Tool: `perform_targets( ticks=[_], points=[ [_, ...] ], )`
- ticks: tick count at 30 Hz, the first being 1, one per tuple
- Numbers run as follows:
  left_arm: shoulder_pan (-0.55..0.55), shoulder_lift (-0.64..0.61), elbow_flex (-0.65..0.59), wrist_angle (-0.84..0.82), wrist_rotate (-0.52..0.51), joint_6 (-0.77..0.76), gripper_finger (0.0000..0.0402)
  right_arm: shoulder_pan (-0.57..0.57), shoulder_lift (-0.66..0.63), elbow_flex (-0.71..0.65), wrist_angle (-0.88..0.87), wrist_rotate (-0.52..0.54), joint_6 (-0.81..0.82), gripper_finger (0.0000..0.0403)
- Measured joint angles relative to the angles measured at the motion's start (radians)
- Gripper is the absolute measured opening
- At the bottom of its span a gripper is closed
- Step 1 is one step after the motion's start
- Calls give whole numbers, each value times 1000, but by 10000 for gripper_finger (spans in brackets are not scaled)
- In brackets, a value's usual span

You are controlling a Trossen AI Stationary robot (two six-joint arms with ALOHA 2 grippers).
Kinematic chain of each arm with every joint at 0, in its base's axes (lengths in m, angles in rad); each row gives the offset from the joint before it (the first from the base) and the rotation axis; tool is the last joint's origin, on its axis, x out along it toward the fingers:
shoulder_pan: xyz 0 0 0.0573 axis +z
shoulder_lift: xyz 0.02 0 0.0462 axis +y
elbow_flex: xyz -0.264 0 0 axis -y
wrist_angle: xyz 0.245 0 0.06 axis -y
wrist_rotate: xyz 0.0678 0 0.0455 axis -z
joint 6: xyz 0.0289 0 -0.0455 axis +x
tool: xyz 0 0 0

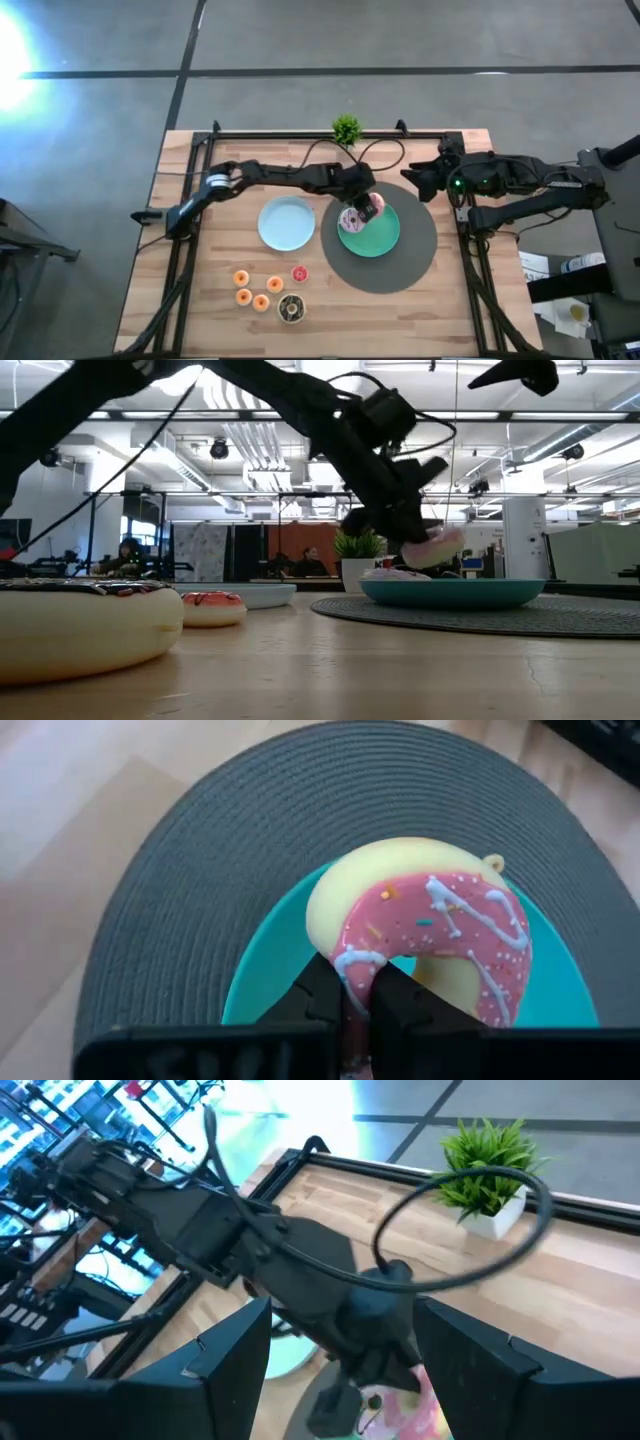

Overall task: Pick & Place donuts
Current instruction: Put the large pink donut on the light green plate

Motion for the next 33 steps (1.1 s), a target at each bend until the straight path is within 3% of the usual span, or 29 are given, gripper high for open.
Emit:
perform_targets(
  ticks=[7,15,20,29,33],
  points=[
    [7,77,119,-55,-2,30,34,0,10,-4,-25,1,-8,233],
    [7,87,116,-140,-2,32,114,0,10,-24,-40,1,-9,231],
    [9,62,116,-170,8,79,134,0,9,-54,-40,-6,-8,230],
    [9,13,117,-187,22,142,135,0,4,-141,-233,-197,179,230],
    [8,17,113,-178,19,176,135,0,-16,-232,-153,-273,224,221]
  ],
)
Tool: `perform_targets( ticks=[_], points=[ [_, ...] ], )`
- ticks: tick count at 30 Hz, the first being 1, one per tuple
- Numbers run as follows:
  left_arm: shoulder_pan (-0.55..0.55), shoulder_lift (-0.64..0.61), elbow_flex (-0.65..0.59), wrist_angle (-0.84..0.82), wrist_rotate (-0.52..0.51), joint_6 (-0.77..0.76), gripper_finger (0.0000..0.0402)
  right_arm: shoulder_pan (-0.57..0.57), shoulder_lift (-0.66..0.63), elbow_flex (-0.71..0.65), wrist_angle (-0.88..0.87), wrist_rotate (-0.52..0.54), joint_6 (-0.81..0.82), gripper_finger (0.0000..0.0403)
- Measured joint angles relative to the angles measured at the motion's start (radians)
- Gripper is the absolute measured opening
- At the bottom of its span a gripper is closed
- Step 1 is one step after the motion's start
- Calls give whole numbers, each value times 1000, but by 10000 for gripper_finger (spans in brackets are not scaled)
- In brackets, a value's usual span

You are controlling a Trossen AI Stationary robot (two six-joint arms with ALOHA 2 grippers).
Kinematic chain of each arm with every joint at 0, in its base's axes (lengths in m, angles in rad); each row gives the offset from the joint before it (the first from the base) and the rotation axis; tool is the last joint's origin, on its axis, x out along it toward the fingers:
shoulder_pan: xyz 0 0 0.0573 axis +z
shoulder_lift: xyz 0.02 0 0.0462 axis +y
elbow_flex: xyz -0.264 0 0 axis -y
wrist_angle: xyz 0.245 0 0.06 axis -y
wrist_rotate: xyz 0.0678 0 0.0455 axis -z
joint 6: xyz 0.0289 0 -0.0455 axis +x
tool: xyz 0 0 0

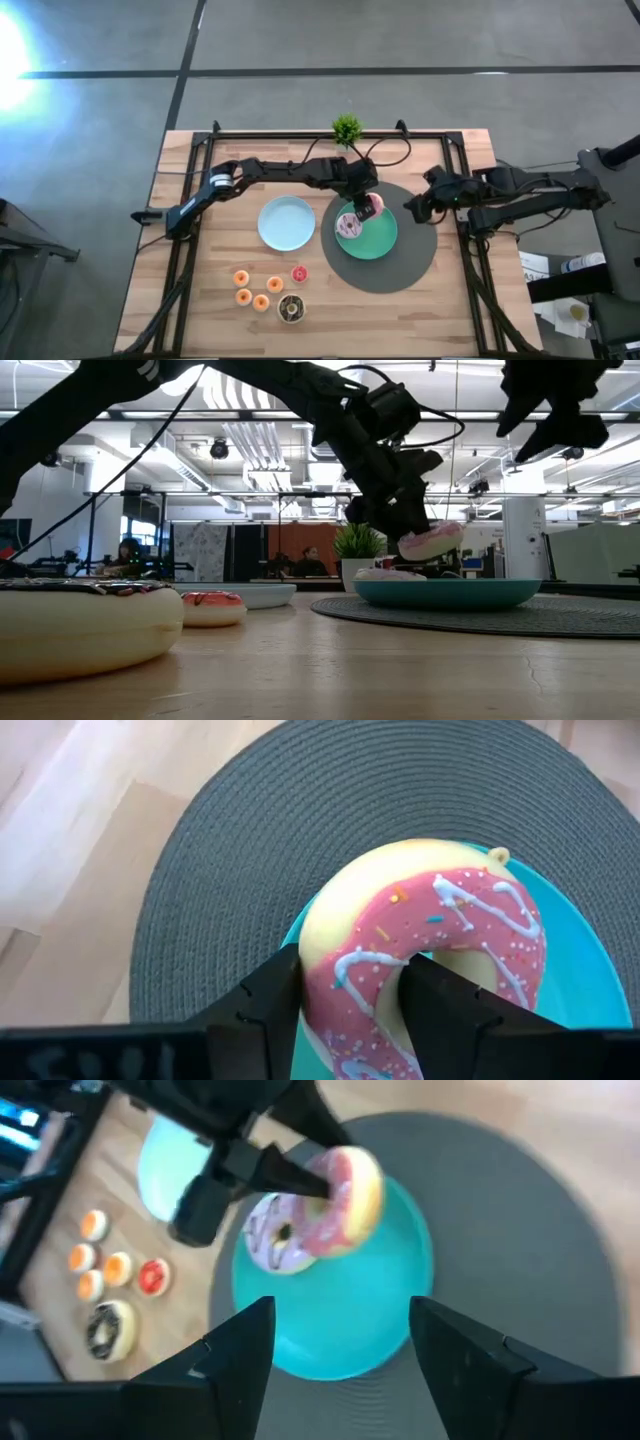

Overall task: Pick & Place donuts
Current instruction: Put the large pink donut on the light green plate, then put the large black donut on the light green plate

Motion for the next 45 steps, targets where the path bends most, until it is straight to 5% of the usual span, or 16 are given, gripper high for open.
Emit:
perform_targets(
  ticks=[16,33,40,45],
  points=[
    [-9,4,-66,36,80,80,154,-1,0,-482,850,-11,193,124],
    [-7,-11,-56,-45,53,66,154,-1,7,-571,928,-1,227,140],
    [-6,-89,-61,-88,-37,97,154,-1,8,-570,927,6,214,158],
    [-14,-171,-62,-238,8,140,154,0,3,-570,925,3,199,162]
  ],
)
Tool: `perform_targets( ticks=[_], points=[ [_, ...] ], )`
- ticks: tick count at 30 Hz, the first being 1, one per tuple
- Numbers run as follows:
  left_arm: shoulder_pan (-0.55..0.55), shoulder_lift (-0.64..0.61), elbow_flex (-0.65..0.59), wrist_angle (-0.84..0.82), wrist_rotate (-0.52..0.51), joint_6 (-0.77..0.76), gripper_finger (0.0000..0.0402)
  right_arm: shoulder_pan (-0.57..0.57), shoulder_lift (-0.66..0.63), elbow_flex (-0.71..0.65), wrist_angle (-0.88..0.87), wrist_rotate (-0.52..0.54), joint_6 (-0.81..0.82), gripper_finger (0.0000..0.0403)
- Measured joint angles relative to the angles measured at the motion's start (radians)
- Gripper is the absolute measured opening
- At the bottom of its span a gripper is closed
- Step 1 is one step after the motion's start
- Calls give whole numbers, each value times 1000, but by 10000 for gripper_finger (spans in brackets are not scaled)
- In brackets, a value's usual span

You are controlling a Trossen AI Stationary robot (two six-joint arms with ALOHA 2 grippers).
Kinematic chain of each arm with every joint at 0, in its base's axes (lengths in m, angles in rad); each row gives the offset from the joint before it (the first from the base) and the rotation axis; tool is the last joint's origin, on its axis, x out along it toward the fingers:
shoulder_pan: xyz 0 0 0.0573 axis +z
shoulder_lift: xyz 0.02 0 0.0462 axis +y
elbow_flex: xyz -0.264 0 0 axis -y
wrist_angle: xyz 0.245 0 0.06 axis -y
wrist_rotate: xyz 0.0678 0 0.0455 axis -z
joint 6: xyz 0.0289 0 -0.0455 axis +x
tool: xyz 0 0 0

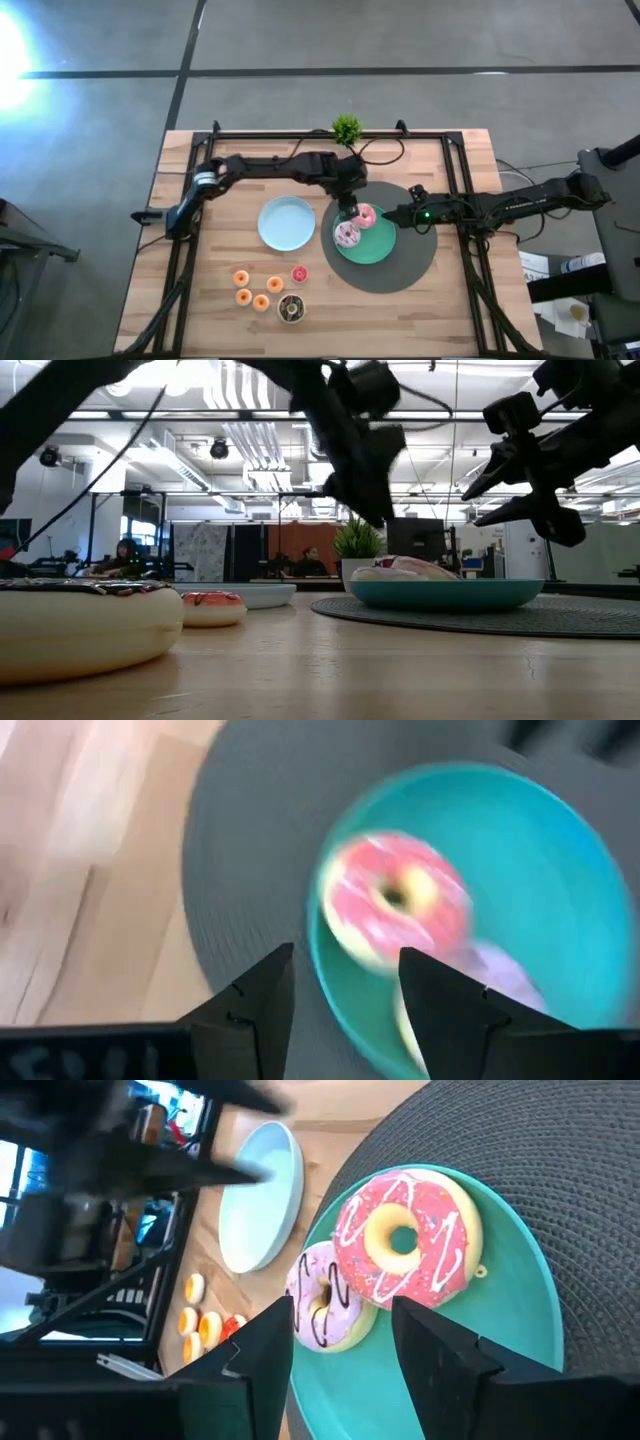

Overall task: Pick & Place donuts
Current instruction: Put the large black donut on the light green plate

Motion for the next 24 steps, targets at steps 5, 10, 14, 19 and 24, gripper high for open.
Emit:
perform_targets(
  ticks=[5,10,14,19,24],
  points=[
    [-76,-130,-61,-191,46,152,154,1,-2,1,3,-27,-47,162],
    [-162,-285,-298,-188,45,203,154,4,0,35,5,-75,-127,162],
    [-232,-427,-522,-131,50,170,154,5,5,74,-3,-75,-166,162],
    [-349,-559,-761,75,142,79,154,5,34,138,-48,-72,-221,162],
    [-493,-603,-910,232,156,-72,154,8,94,227,-147,-98,-248,162]
  ],
)
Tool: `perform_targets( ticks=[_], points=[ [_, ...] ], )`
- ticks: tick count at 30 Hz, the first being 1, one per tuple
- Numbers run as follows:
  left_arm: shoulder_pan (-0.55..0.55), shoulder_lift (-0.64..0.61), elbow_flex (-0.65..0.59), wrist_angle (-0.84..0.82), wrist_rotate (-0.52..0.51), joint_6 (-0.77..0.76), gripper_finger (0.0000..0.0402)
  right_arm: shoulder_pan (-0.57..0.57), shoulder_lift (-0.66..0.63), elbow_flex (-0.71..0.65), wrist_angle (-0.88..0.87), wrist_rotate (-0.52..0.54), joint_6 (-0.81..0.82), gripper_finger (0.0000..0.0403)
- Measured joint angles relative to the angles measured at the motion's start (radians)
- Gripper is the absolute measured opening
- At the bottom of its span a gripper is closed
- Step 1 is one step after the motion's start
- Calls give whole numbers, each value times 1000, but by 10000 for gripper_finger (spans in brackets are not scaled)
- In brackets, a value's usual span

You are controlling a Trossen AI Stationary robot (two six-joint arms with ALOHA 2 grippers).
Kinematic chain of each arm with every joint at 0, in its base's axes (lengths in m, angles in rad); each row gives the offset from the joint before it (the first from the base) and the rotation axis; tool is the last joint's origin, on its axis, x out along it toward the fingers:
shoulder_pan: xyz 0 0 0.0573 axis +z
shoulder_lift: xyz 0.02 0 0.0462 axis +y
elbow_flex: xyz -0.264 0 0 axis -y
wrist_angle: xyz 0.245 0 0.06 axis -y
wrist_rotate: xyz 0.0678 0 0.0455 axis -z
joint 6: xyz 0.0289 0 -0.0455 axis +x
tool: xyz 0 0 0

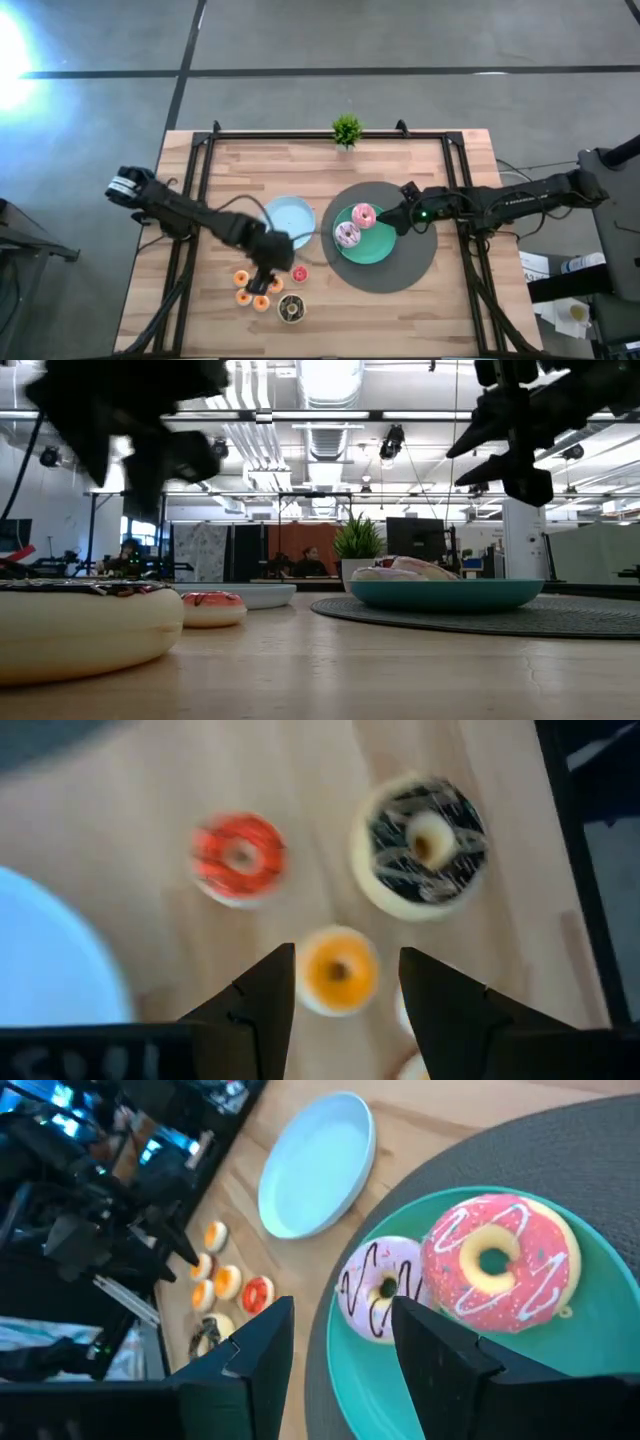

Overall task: Pick & Place donuts
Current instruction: Put the large black donut on the light green plate

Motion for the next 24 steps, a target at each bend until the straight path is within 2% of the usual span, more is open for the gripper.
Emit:
perform_targets(
  ticks=[3,9,15,20,24],
  points=[
    [-75,-1,-36,70,-46,-69,154,4,45,60,-84,-7,-10,162],
    [-148,14,-43,79,-263,-248,154,9,127,189,-283,1,-27,162],
    [-178,15,-63,147,-309,-376,154,91,160,283,-501,46,-8,162],
    [-222,15,-64,212,-330,-410,154,203,133,288,-513,118,76,162],
    [-240,19,-45,238,-407,-461,154,269,116,288,-554,177,102,162]
  ],
)
